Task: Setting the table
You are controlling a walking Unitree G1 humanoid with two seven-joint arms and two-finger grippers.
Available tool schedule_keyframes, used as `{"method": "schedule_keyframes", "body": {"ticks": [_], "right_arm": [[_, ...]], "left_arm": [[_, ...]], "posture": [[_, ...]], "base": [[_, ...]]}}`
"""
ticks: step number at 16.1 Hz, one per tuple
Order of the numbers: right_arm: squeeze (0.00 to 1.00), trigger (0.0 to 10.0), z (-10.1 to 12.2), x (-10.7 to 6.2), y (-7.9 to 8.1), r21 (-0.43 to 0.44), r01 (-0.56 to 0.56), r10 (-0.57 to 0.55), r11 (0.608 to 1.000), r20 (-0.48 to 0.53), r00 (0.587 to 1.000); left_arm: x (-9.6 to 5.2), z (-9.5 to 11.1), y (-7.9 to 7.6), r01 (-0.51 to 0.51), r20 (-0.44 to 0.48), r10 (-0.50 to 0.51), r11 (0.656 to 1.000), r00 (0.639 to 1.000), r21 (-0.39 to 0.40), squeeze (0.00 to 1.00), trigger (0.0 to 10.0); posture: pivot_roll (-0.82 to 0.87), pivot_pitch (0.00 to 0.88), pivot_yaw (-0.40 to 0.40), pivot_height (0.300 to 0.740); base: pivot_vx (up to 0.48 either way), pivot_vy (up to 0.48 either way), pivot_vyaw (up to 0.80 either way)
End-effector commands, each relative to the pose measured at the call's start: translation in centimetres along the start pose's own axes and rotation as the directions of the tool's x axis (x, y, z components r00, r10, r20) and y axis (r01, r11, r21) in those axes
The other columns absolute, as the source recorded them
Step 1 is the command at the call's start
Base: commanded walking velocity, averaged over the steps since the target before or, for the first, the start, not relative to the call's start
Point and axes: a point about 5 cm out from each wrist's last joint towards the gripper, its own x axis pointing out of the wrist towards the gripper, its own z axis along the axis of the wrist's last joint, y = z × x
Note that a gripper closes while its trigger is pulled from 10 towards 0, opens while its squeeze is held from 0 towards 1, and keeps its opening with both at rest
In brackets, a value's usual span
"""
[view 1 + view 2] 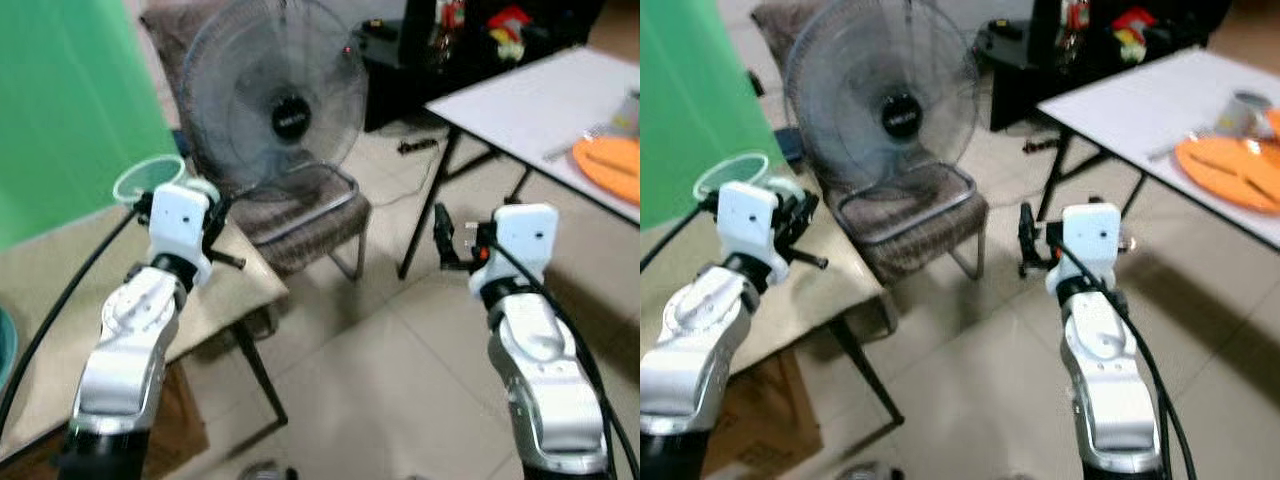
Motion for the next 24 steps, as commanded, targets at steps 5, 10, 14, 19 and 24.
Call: {"method": "schedule_keyframes", "body": {"ticks": [5,10,14,19,24], "right_arm": [[0.00,10.0,-0.4,-0.5,-0.2,0.046,-0.016,0.017,0.999,-0.034,0.999],[0.00,10.0,-1.0,-0.7,-0.3,0.020,-0.025,0.027,0.999,-0.067,0.997],[0.00,10.0,-1.1,-1.2,-0.5,0.014,-0.022,0.023,1.000,-0.082,0.996],[0.00,10.0,-1.1,-1.1,-0.5,0.014,-0.029,0.030,0.999,-0.091,0.995],[0.00,10.0,-1.0,-1.4,-0.7,0.014,-0.020,0.022,1.000,-0.093,0.995]], "left_arm": [[0.0,0.8,-1.0,-0.001,0.025,0.001,1.000,1.000,0.013,0.00,10.0],[-0.7,0.4,-1.1,-0.024,0.012,0.024,1.000,1.000,0.008,0.00,10.0],[-0.8,0.4,-1.8,0.000,0.016,0.000,1.000,1.000,0.001,0.00,10.0],[-0.9,0.4,-2.0,0.008,0.022,-0.007,1.000,1.000,-0.018,0.00,10.0],[-0.7,0.4,-2.7,0.052,0.029,-0.050,0.998,0.998,-0.038,0.00,10.0]], "posture": [[0.05,0.000,0.038,0.740],[0.07,0.000,0.005,0.740],[0.05,0.000,0.013,0.740],[0.06,0.000,0.002,0.740],[0.04,0.000,0.013,0.740]], "base": [[0.000,0.000,-0.48],[0.000,0.000,-0.64],[0.000,0.000,-0.80],[0.000,0.000,-0.80],[0.168,0.000,-0.80]]}}
